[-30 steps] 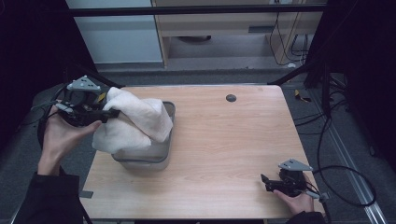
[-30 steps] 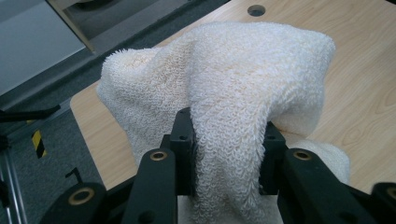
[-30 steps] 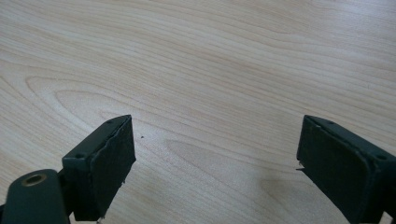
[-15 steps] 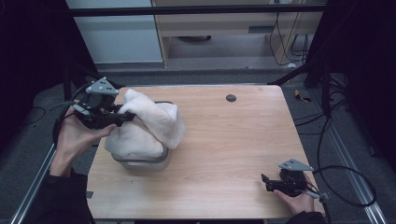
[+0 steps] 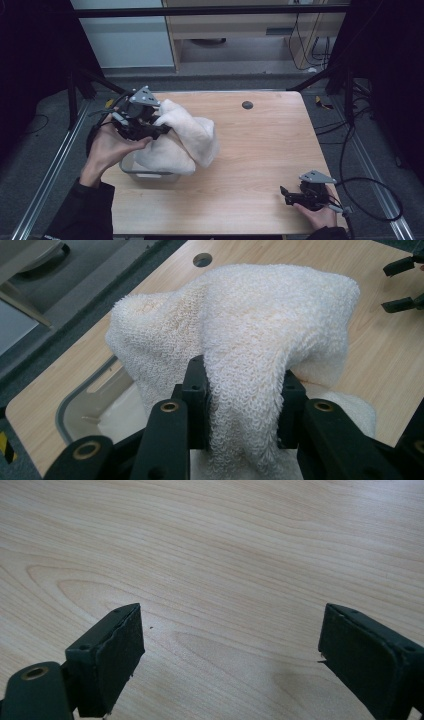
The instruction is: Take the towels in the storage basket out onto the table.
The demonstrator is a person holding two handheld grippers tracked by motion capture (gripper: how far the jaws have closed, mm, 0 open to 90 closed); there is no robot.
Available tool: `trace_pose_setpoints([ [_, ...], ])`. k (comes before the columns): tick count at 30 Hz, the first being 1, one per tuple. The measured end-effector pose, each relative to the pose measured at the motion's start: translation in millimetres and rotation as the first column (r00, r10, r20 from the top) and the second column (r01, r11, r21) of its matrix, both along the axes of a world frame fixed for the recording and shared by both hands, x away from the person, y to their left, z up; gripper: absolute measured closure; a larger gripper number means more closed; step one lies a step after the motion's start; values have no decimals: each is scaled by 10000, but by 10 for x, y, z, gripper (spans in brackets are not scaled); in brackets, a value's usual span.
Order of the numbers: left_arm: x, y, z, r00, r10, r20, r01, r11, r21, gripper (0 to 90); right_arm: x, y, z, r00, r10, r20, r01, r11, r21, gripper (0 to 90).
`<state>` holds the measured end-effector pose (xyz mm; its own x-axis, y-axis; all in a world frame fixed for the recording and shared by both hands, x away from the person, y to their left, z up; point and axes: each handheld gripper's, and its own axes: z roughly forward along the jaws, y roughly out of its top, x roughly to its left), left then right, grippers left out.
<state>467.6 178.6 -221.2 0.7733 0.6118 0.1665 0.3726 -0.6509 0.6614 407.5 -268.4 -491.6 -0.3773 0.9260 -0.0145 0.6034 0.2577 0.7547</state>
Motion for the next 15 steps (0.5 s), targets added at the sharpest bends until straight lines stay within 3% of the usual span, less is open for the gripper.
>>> trace_pose_setpoints([
  [15, 57, -515, -148, 9986, -529, 87, 529, 9986, -6, 669, -7, -10, 9, 10000, 0, 94, 0, 10000, -19, 107],
])
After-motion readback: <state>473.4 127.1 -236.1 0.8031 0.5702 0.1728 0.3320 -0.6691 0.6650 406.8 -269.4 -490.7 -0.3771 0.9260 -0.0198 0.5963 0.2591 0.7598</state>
